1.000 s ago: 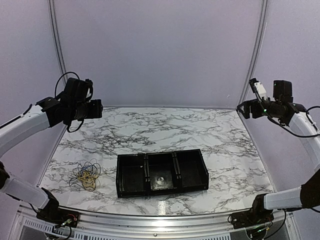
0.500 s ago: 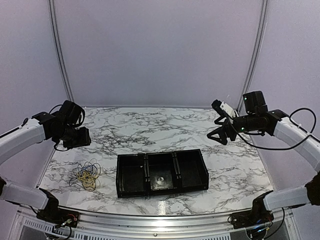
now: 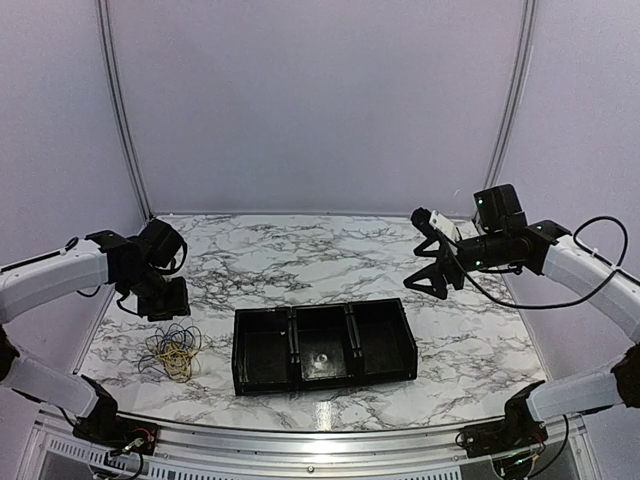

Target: Untangle the cables

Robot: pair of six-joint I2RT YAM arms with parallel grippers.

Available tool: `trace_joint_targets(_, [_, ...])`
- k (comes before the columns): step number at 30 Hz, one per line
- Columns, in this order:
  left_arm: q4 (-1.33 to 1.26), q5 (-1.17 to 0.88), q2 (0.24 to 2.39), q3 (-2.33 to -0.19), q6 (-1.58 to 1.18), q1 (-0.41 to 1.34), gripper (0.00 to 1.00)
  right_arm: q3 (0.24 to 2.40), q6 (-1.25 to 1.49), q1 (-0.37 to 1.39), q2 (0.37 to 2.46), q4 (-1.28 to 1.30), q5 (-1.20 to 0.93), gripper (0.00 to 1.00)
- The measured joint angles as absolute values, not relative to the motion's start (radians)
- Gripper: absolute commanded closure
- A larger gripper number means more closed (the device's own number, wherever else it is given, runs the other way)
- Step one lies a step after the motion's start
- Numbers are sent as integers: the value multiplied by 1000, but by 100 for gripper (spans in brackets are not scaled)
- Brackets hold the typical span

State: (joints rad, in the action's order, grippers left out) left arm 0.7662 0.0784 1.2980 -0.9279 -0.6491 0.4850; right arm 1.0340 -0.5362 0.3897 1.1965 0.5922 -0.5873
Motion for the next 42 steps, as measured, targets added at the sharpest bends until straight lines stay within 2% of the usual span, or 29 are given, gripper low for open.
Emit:
trace_joint_targets(3, [769, 78, 1344, -929, -677, 487, 57, 1034, -536, 390, 1200, 592, -591, 7])
trace_joint_targets(6, [768, 75, 1391, -935, -695, 491, 64, 1034, -536, 390, 1201, 592, -593, 7])
trace_joint_targets(12, [743, 60, 1450, -938, -704, 491, 69, 1034, -535, 393, 1216, 591, -595, 7])
trace_joint_targets(17, [693, 52, 1485, -937, -707, 491, 68, 1056, -528, 413, 1264, 579, -601, 7])
trace_joint_targets(23, [608, 25, 1511, -937, -723, 491, 67, 1136, -529, 519, 1360, 566, -593, 7])
trace_joint_targets(25, [587, 12, 1514, -937, -730, 491, 71, 1165, -529, 561, 1395, 559, -591, 7])
trace_joint_targets(29, [555, -11, 1521, -934, -746, 491, 86, 1214, -528, 643, 1457, 543, -573, 8])
trace_joint_targets(34, [542, -19, 1499, -915, -760, 491, 99, 1311, -453, 754, 1565, 491, -520, 16])
trace_joint_targets(42, [542, -18, 1259, -860, -817, 491, 100, 1579, -271, 907, 1842, 374, -455, 30])
